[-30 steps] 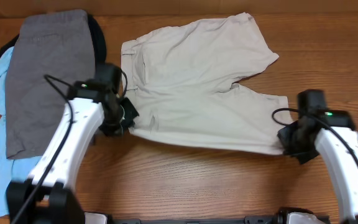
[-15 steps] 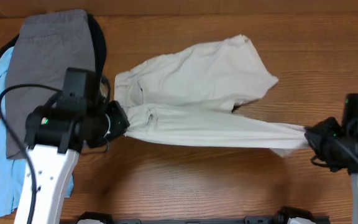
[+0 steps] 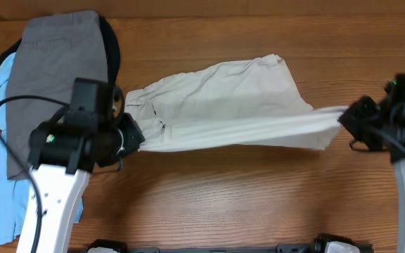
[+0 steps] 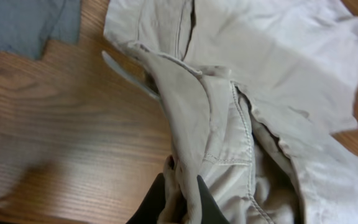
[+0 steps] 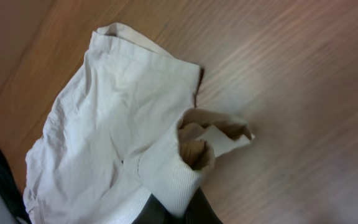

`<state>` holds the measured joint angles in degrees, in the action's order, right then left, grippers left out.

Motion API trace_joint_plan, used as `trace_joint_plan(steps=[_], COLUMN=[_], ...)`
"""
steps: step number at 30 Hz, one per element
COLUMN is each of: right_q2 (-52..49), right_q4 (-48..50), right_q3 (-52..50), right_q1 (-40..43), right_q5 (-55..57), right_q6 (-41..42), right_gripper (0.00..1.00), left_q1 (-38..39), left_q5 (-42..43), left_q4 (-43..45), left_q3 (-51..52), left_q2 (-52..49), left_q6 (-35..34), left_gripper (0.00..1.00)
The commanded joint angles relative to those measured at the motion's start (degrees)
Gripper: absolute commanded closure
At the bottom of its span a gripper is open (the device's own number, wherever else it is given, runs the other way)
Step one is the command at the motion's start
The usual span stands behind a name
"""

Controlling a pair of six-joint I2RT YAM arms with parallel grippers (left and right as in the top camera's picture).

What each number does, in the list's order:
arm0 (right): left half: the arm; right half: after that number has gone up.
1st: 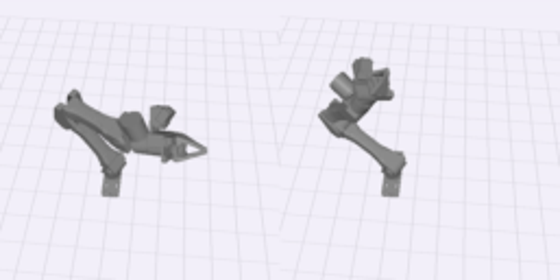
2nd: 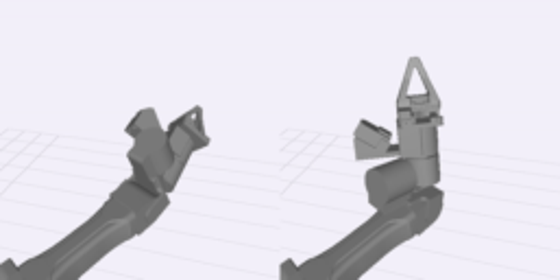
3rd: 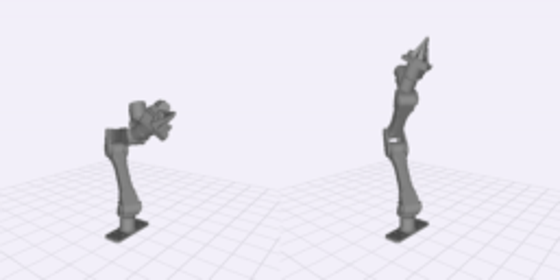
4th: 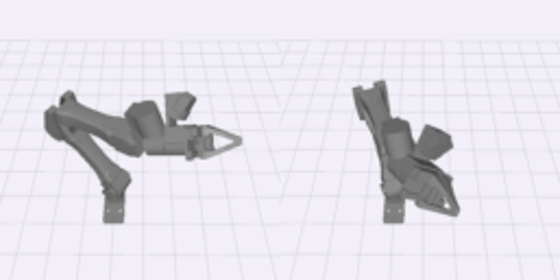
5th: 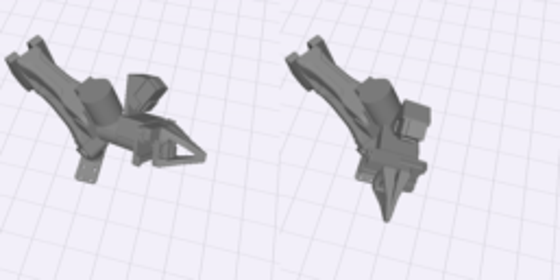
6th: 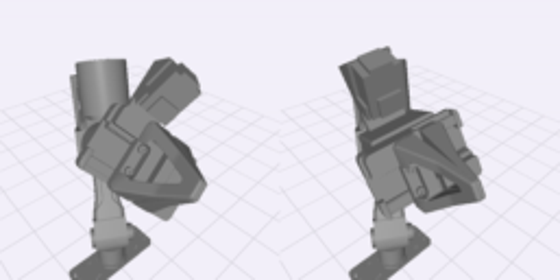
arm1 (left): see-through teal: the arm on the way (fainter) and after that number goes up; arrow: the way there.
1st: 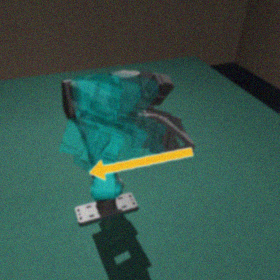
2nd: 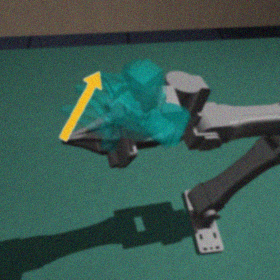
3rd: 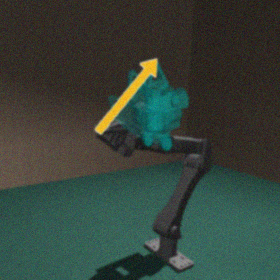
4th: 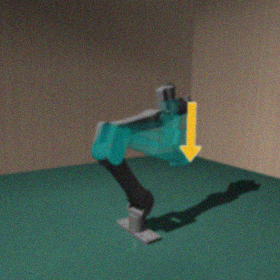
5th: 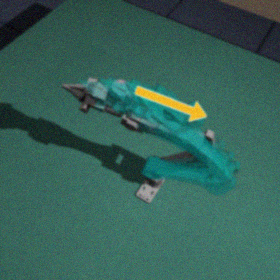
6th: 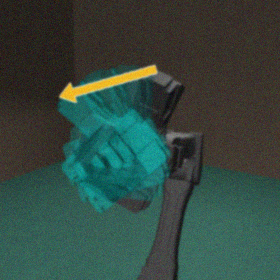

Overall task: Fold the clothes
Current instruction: 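Lift the hems and fold the legs up onto the waistband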

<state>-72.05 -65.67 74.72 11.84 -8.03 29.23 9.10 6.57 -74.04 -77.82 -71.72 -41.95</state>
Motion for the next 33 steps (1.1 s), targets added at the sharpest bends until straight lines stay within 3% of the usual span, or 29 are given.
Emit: trace_joint_plan(steps=[1,8,17,32,33], right_q2=[-6.6,-20.1,-27.1,-34.3,-34.6], right_q4=[5.6,16.9,29.4,47.6,48.5], right_q3=[1.5,1.5,1.5,1.5,1.5], right_q1=[0.1,-5.0,-9.4,-14.5,-14.5], right_q5=[7.7,7.7,7.7,7.9,7.9], right_q6=[-3.8,-3.8,-4.5,-5.5,-5.3], right_gripper=[0.96,0.96,0.96,0.96,0.94], left_q1=[-1.2,-1.2,-1.2,-2.9,-2.9], left_q5=[-16.0,-19.1,-21.6,-27.8,-28.1], left_q4=[1.7,14.4,24.3,41.7,43.2], left_q3=[1.3,1.3,1.3,1.3,1.3], left_q2=[-4.0,-14.1,-24.4,-28.6,-28.8], left_q6=[-2.6,-3.5,-4.0,-3.9,-3.9], left_gripper=[0.96,0.96,0.96,0.96,0.88])
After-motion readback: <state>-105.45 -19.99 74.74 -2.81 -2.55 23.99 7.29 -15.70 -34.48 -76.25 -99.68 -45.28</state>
